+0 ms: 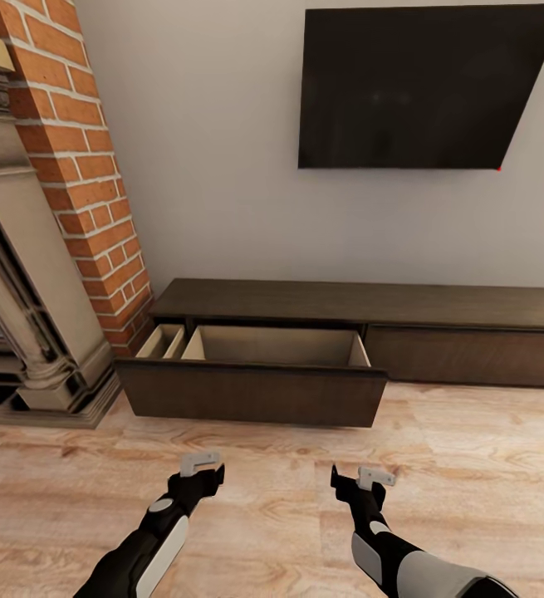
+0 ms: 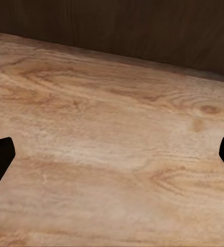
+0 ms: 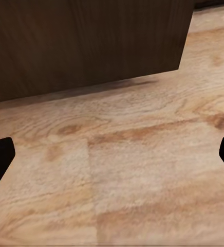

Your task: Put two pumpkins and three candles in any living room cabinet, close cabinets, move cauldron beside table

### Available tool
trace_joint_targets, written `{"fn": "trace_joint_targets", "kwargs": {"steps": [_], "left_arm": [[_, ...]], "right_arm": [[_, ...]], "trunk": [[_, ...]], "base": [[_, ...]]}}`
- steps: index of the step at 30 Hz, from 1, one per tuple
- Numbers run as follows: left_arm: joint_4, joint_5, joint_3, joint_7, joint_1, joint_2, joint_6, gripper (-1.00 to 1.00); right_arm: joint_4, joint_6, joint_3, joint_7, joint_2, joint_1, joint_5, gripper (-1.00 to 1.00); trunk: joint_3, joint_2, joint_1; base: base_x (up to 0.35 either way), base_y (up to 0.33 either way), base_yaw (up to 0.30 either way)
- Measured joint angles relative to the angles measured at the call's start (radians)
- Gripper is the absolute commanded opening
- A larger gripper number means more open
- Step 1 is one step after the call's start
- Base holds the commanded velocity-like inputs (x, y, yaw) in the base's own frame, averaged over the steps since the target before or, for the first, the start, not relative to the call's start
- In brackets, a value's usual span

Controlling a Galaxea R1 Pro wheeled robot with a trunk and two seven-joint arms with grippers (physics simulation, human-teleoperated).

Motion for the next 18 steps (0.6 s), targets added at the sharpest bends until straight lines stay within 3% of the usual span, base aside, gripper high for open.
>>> {"fn": "trace_joint_targets", "kwargs": {"steps": [3, 6, 13, 18], "left_arm": [[0.003, 0.002, -0.001, 0.002, 0.003, 0.004, -0.11, 1.0], [0.0, 0.002, -0.002, 0.009, 0.007, 0.006, -0.153, 1.0], [-0.002, 0.0, -0.001, 0.015, 0.008, 0.008, -0.173, 1.0], [-0.002, -0.001, -0.002, 0.013, 0.009, 0.008, -0.193, 1.0]], "right_arm": [[0.0, 0.001, 0.0, 0.0, 0.0, 0.0, 0.0, 1.0], [0.0, 0.001, 0.0, 0.0, 0.0, 0.0, 0.0, 1.0], [0.0, -0.001, 0.0, 0.002, 0.0, 0.0, 0.0, 1.0], [-0.001, -0.003, 0.0, 0.001, 0.0, 0.0, -0.002, 1.0]], "trunk": [[-0.009, -0.021, 0.012], [-0.019, -0.042, 0.023], [-0.041, -0.091, 0.05], [-0.041, -0.091, 0.05]], "base": [[0.0, 0.0, 0.0], [0.0, 0.0, 0.0], [0.0, 0.0, 0.0], [0.0, 0.0, 0.0]]}}
